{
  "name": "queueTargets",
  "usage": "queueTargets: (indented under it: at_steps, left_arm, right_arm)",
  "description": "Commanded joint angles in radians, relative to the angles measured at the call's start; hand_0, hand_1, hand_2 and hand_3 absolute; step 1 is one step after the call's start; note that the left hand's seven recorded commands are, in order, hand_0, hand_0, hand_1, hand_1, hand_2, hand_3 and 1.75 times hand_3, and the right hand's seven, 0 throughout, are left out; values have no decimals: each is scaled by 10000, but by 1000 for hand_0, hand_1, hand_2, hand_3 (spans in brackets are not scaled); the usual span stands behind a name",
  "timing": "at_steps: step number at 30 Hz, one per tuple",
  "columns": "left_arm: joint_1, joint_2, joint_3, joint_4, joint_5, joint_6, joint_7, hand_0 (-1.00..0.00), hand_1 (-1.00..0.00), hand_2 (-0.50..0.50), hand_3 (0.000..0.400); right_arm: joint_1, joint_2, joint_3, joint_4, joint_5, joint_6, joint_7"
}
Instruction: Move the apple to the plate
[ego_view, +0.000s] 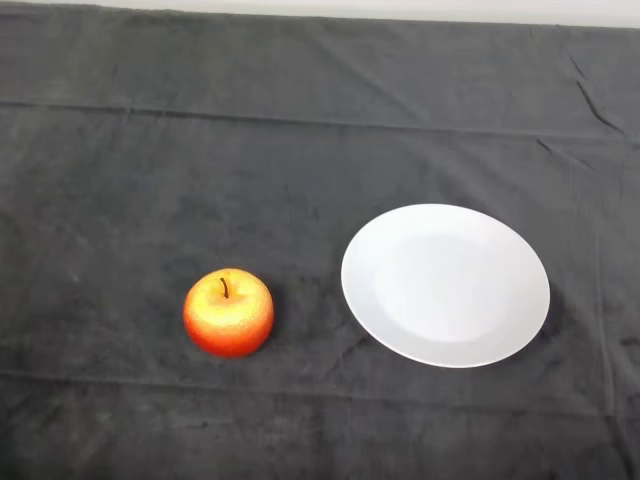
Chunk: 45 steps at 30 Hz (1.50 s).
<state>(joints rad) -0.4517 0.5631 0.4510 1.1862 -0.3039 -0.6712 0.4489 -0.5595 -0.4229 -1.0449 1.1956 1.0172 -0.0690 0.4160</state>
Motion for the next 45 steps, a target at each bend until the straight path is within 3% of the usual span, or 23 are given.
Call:
queueTargets:
  at_steps: [1, 17, 32, 38, 45]
  left_arm:
    - [-371, -83, 121, 302, 227, -272, -14, 0, 0, 0, 0]
    - [-517, 75, -35, 272, 674, -514, 1, 0, 0, 0, 0]
    - [-968, 132, -811, -7, 1679, -678, -32, 0, 0, 0, 0]
    - [-1048, -131, -1412, -897, 2319, -413, 256, 0, 0, 0, 0]
    - [-531, -535, -2153, -3024, 3104, 85, 569, 0, 0, 0, 0]
  right_arm:
    - [38, -63, -171, -67, 119, -58, 95]
    - [37, -64, -173, -65, 118, -58, 96]
    - [37, -64, -174, -65, 117, -57, 97]
    - [38, -61, -173, -71, 116, -56, 94]
    - [44, -51, -169, -94, 113, -53, 83]
